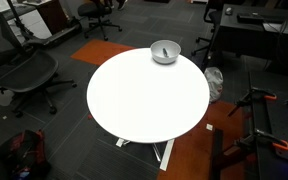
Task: Take the pen out of the bowl and put it on the table
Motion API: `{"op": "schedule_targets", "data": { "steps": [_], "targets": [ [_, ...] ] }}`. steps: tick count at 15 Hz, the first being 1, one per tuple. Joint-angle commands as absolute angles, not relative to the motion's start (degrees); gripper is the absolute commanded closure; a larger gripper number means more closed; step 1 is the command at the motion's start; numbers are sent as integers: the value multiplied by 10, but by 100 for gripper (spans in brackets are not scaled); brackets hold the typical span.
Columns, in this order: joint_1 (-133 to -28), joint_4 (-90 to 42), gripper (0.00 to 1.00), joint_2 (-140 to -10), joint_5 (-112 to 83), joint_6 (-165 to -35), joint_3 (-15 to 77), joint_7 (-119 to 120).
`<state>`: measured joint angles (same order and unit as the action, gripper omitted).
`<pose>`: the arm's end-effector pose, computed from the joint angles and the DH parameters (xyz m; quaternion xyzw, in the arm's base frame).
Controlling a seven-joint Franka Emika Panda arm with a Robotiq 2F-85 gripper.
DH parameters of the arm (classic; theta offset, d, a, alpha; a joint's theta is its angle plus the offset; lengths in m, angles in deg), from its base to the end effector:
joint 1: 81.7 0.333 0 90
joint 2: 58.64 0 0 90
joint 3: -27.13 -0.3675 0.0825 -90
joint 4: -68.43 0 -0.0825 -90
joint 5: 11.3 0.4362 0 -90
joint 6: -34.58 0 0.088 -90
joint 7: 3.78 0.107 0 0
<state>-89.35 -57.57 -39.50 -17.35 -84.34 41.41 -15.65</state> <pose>0.4664 -0.2068 0.5676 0.9928 -0.0640 0.0944 0.0366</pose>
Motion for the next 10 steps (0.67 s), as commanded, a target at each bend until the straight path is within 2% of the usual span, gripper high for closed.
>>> {"op": "schedule_targets", "data": {
  "steps": [1, 10],
  "targets": [
    [-902, -531, 0, -459, -156, -836, 397, -88],
    [-903, -491, 0, -576, -92, -876, 389, 48]
  ]
}}
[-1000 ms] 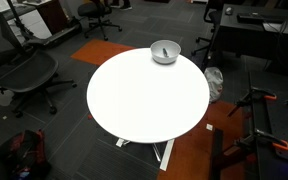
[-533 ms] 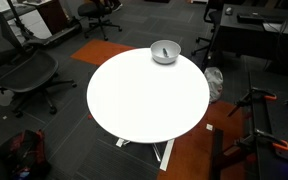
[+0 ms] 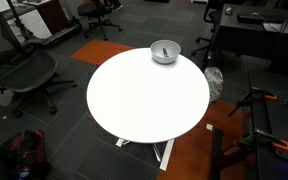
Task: Take the pen out of the bowl and put it on the table
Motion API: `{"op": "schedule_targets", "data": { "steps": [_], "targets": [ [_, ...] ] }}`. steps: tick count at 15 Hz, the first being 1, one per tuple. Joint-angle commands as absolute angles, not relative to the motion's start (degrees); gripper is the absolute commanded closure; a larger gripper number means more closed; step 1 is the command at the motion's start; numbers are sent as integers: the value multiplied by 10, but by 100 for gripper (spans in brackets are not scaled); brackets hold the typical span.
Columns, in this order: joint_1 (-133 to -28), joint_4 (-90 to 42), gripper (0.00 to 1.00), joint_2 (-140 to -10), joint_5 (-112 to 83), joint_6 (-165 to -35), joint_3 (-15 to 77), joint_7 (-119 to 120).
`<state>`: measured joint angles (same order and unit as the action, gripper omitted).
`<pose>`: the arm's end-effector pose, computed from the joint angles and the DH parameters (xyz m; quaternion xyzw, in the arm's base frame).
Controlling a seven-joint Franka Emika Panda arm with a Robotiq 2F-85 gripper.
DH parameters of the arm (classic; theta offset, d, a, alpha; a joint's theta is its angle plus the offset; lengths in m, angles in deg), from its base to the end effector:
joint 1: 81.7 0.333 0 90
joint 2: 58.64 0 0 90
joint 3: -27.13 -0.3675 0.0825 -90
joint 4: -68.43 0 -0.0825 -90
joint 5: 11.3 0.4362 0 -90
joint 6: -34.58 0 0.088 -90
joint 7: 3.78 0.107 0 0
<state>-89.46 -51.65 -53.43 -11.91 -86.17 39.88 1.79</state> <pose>0.5403 -0.2057 0.4991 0.9735 -0.2230 0.0505 0.0012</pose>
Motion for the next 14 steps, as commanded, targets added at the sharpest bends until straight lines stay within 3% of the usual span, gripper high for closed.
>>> {"op": "schedule_targets", "data": {
  "steps": [1, 14],
  "targets": [
    [-904, -486, 0, -590, -85, -884, 389, 61],
    [-909, -402, 0, -778, -30, -970, 391, 150]
  ]
}}
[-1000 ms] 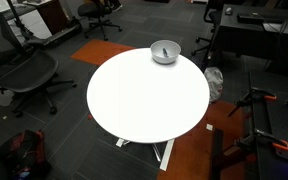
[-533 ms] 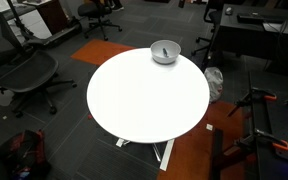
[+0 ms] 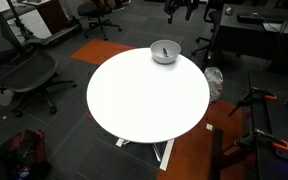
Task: Take the pen out of the bowl and put it on the table
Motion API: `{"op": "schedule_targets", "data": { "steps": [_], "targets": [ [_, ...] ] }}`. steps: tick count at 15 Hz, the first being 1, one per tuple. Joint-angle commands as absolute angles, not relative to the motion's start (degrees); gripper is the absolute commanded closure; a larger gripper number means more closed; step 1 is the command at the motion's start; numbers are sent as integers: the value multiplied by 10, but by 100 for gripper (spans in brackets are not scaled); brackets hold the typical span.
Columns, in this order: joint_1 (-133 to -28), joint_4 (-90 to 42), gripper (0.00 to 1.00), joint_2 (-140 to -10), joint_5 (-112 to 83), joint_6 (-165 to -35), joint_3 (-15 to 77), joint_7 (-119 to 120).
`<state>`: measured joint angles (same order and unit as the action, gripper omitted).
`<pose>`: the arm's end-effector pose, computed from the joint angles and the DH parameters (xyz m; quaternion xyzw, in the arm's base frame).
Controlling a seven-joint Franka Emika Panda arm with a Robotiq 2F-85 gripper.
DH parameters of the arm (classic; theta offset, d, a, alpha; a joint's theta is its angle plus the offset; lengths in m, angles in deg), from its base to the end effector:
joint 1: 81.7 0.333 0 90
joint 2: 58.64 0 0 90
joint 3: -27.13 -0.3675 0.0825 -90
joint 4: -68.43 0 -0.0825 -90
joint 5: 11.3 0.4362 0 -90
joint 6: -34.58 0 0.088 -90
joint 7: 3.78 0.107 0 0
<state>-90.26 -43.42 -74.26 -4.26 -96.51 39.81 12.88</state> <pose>0.6274 -0.2330 0.3678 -0.9336 0.3562 -0.0364 0.0168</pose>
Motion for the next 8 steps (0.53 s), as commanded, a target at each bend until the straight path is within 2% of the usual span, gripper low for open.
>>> {"op": "schedule_targets", "data": {
  "steps": [1, 8],
  "targets": [
    [-907, -397, 0, -789, -33, -973, 392, 158],
    [-917, -360, 0, -862, -6, -1010, 386, 162]
  ]
}}
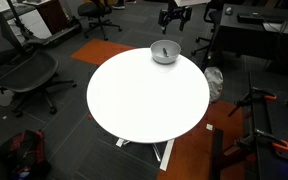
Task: Take the pen out of the bowl and put it on the table
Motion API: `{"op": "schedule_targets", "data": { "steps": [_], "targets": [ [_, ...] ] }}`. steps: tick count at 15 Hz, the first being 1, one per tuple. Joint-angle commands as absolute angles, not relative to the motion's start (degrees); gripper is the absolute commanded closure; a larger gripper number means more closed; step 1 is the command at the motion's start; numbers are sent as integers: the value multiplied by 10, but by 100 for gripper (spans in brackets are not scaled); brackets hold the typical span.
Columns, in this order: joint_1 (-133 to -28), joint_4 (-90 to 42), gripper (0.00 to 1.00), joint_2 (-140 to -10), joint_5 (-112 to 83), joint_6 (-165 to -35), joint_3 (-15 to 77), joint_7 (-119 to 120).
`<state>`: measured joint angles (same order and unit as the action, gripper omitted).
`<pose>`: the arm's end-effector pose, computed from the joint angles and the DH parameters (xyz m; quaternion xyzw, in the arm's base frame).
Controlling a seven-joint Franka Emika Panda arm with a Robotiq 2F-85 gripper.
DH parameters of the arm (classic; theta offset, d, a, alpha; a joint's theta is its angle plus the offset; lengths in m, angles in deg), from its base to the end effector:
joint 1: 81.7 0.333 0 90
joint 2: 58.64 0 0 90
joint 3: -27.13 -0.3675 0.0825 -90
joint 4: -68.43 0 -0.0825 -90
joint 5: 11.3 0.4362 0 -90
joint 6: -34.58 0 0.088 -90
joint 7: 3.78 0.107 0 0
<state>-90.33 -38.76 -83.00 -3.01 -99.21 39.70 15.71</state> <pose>0.6577 -0.2406 0.3090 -0.9233 0.3830 -0.0262 0.0084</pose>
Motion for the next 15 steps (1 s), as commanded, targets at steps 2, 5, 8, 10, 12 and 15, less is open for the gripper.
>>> {"op": "schedule_targets", "data": {
  "steps": [2, 5, 8, 10, 12, 15],
  "targets": [
    [-920, -350, 0, -883, 4, -1022, 385, 160],
    [-927, -333, 0, -913, 13, -1033, 383, 157],
    [-931, -316, 0, -939, 17, -1034, 384, 158],
    [-933, -304, 0, -957, 16, -1033, 384, 159],
    [-933, -292, 0, -974, 13, -1032, 385, 160],
    [-933, -272, 0, -999, 10, -1030, 386, 163]
  ]
}}
